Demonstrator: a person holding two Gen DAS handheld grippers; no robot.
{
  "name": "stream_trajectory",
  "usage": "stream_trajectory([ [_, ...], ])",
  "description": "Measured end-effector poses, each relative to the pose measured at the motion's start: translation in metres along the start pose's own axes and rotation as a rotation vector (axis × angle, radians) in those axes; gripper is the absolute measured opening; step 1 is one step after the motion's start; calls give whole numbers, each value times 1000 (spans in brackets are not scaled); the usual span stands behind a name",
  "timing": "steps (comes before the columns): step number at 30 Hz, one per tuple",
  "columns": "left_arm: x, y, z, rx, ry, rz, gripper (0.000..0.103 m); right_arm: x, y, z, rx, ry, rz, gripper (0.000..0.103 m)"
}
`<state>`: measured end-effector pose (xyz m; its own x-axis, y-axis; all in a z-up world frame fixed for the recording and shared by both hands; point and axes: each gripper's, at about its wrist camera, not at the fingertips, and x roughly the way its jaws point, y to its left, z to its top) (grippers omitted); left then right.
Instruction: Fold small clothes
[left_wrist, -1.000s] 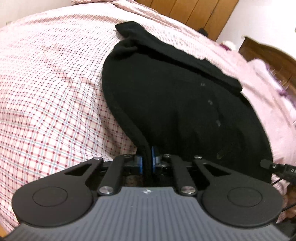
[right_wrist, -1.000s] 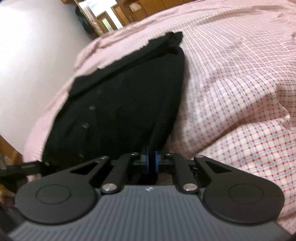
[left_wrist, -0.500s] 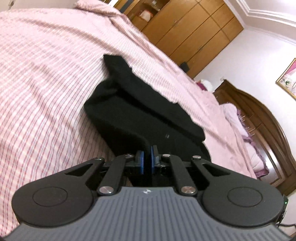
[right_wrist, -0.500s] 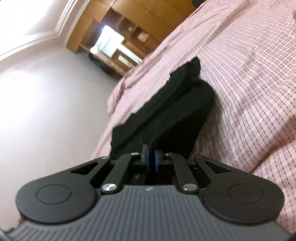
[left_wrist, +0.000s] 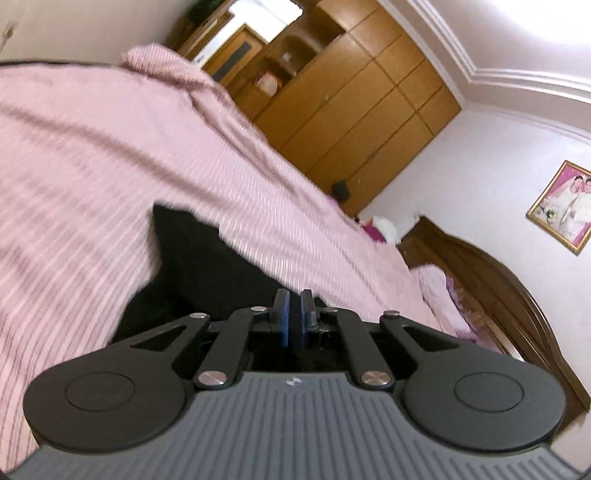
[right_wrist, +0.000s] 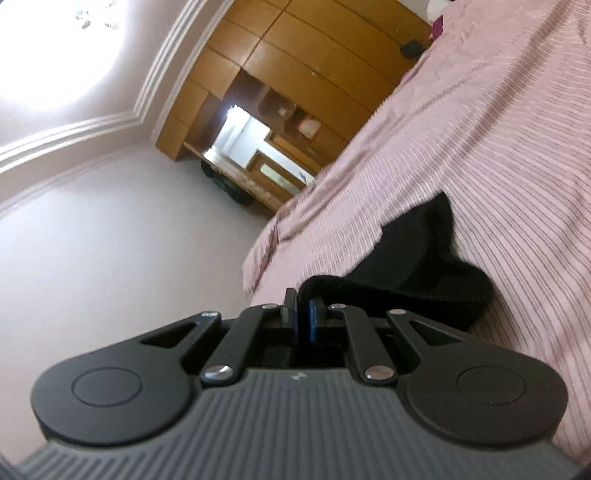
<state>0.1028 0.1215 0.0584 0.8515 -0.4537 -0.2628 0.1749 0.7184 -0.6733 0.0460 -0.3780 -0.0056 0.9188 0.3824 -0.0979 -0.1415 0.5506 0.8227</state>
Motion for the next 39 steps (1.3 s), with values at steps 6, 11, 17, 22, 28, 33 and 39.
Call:
stream_trajectory([
  [6, 36, -7, 29, 26, -4, 62, 5, 44, -6, 16, -15, 0, -22, 8],
  [11, 51, -10, 13, 152, 127, 182, 7, 53, -18, 12, -24, 30, -38, 8],
  [17, 86, -6, -16, 316, 366, 192, 11, 36, -34, -5, -27, 58, -85, 8],
  [22, 120, -6, -40, 500, 495, 202, 72, 22, -45, -15, -30, 79, -133, 8],
  [28, 137, -6, -61, 660, 588, 113, 72, 17, -61, -17, 24, 86, -165, 8],
  [33, 143, -3, -81, 750, 577, 88, 61, 19, -65, -20, 33, 94, -181, 8],
  [39, 113, -7, -80, 673, 466, 61, 9, 19, -65, -17, 30, 89, -178, 8],
])
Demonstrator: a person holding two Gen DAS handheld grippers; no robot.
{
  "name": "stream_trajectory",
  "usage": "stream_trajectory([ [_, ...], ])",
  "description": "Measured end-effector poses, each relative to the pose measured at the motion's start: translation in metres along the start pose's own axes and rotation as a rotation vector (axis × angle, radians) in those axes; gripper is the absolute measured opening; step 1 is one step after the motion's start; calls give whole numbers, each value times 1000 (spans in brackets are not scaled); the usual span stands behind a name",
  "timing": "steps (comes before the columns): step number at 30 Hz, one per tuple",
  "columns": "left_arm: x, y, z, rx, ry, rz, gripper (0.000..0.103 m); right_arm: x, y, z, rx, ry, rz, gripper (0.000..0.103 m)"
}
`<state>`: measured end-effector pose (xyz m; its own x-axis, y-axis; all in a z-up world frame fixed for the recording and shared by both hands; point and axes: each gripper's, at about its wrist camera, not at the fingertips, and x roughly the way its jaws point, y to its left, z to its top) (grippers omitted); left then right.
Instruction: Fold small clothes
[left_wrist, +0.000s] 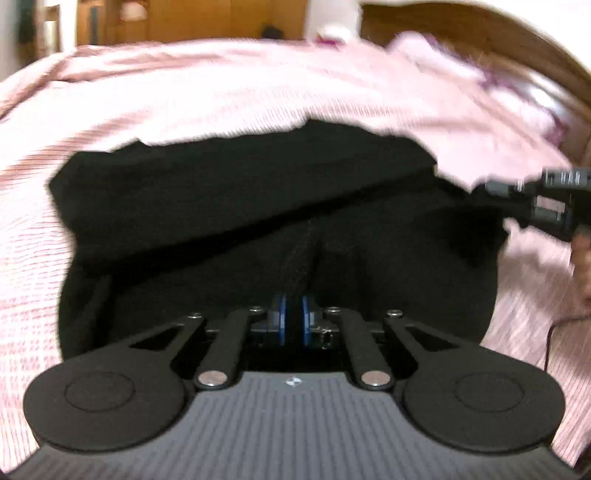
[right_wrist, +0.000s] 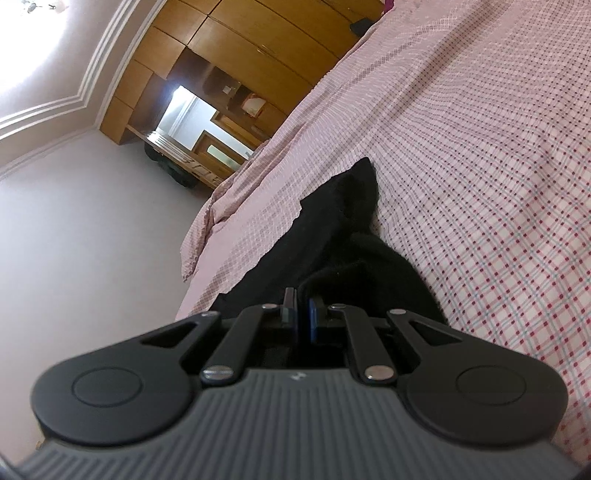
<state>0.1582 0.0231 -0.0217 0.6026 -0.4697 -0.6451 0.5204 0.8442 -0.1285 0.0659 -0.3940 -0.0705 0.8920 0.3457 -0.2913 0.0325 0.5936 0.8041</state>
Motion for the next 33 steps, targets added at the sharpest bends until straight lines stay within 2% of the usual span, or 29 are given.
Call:
stream_trajectory([
  [4, -39, 9, 0, -153, -202, 117, 9, 0, 9, 7, -23, -27, 31, 8],
  [7, -59, 13, 9, -196, -337, 245, 9, 4, 20, 13, -40, -63, 62, 8],
  [12, -64, 15, 24, -225, -458, 364, 9, 18, 37, 29, -46, -130, 103, 8],
  [16, -54, 27, 39, -266, -501, 420, 9, 41, 49, 48, -49, -170, 112, 8],
  [20, -26, 37, 66, -259, -509, 470, 9, 77, 53, 65, -43, -185, 95, 8],
  [23, 0, 48, 77, -247, -483, 506, 9, 106, 52, 71, -72, -180, 37, 8],
  [27, 46, 70, 84, -237, -408, 552, 9, 149, 39, 69, -96, -147, -75, 10],
  [30, 81, 87, 83, -217, -324, 576, 10, 180, 27, 63, -144, -126, -202, 11],
  [33, 105, 105, 78, -228, -259, 582, 10, 203, 15, 60, -165, -75, -249, 11],
])
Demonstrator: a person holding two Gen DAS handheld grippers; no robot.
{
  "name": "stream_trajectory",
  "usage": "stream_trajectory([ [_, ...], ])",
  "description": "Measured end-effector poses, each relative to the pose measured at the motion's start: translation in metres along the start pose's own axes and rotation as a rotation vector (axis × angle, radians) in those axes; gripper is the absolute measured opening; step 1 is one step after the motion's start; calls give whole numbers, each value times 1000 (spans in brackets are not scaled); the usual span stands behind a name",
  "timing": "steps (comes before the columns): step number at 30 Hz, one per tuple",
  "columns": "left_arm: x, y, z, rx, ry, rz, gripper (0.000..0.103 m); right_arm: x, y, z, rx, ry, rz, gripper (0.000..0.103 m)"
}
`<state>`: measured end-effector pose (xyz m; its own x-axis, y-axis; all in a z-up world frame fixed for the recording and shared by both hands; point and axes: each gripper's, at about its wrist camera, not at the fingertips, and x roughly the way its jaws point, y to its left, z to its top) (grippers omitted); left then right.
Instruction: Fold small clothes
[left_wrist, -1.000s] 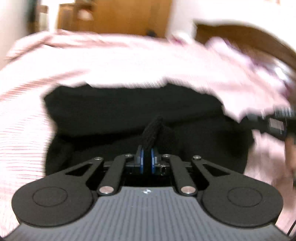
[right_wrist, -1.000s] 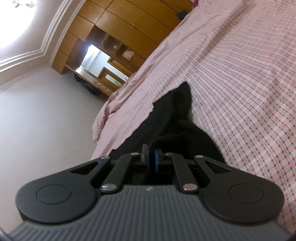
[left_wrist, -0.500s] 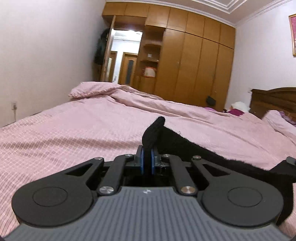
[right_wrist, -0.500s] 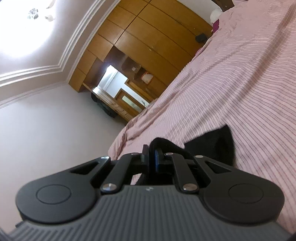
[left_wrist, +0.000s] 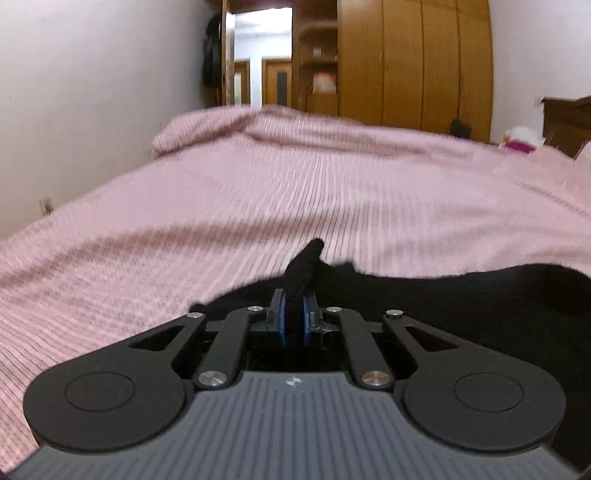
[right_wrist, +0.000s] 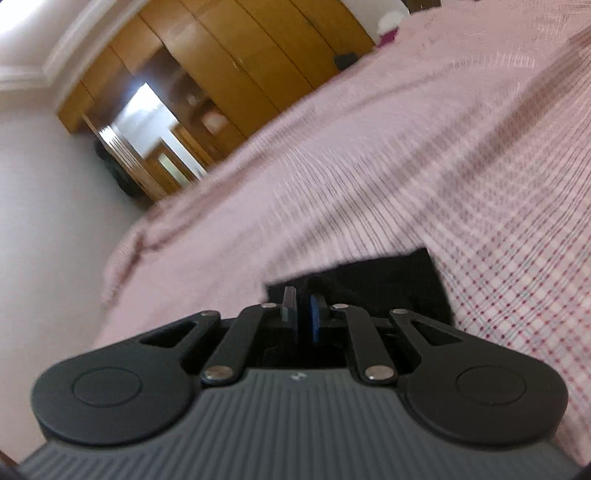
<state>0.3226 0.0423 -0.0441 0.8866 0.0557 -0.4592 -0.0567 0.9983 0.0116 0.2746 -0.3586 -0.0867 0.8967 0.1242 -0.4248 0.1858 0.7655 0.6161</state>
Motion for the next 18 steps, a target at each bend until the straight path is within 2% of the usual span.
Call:
stream_trajectory([
  [5, 12, 8, -1, -31, 25, -23, 11, -4, -4, 5, 17, 13, 35, 13],
  [7, 7, 8, 2, -34, 31, -34, 16, -10, -3, 13, 14, 36, 47, 18],
  [8, 1, 8, 5, -36, 30, -45, 16, -16, 0, 14, 0, 34, 43, 22],
  [10, -16, 7, 14, -34, 22, -48, 21, -30, 4, 19, -41, -1, 27, 49],
  [11, -22, 8, 18, -32, 13, -45, 21, -39, 6, 21, -69, -24, 23, 55],
  [15, -45, 6, 32, -7, -2, -58, 22, -61, 16, 25, -218, -10, 105, 57],
  [18, -55, -1, 37, -14, -3, -132, 22, -62, 30, 21, -330, 44, 145, 56],
])
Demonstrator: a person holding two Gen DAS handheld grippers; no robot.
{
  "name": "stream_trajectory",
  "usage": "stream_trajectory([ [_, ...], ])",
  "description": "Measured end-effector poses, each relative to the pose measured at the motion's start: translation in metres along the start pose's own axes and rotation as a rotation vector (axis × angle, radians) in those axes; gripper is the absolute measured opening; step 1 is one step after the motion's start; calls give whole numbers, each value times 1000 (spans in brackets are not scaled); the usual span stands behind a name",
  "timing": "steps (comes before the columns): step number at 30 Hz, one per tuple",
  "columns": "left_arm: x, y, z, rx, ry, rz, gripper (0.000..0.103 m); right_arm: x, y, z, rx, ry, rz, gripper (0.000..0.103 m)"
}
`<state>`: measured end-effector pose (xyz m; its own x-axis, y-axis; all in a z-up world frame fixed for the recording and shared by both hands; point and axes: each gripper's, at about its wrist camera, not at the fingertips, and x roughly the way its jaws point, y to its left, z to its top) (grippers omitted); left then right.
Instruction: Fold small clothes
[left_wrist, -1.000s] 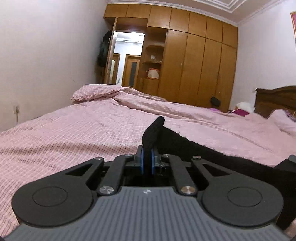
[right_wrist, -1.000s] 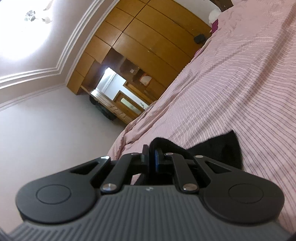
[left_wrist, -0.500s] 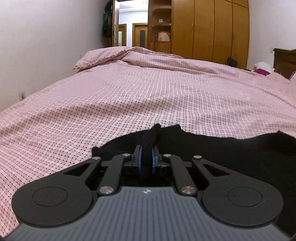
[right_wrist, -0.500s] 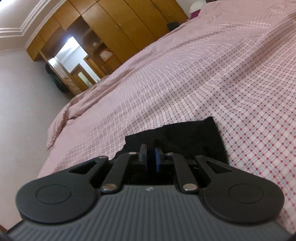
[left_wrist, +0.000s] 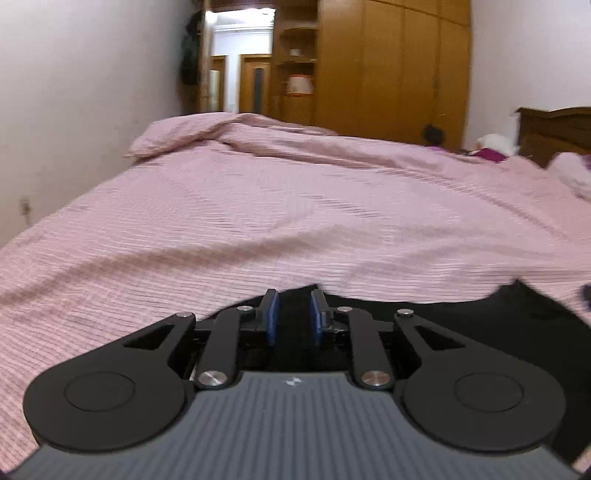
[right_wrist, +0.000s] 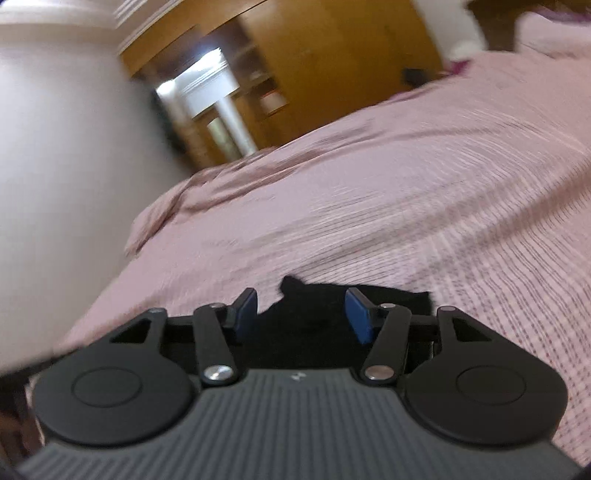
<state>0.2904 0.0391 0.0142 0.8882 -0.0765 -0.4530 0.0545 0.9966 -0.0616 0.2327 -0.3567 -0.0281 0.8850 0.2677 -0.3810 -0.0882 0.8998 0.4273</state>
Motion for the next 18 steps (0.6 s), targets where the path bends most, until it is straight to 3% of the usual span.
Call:
stream_trajectory([
  [3, 6, -11, -5, -15, 38, -101, 22, 13, 16, -4, -72, 56, 47, 56],
  [6, 32, -19, -18, -16, 117, -139, 22, 30, 24, -9, -113, 119, 59, 55],
  [8, 55, -19, -28, -14, 168, -107, 22, 49, 27, -17, -162, 173, 5, 54],
  [10, 68, -15, -34, -7, 143, -90, 22, 66, 24, -23, -215, 195, -58, 51],
  [18, 97, -12, -36, 16, 142, -72, 22, 86, 15, -28, -198, 171, -90, 51],
])
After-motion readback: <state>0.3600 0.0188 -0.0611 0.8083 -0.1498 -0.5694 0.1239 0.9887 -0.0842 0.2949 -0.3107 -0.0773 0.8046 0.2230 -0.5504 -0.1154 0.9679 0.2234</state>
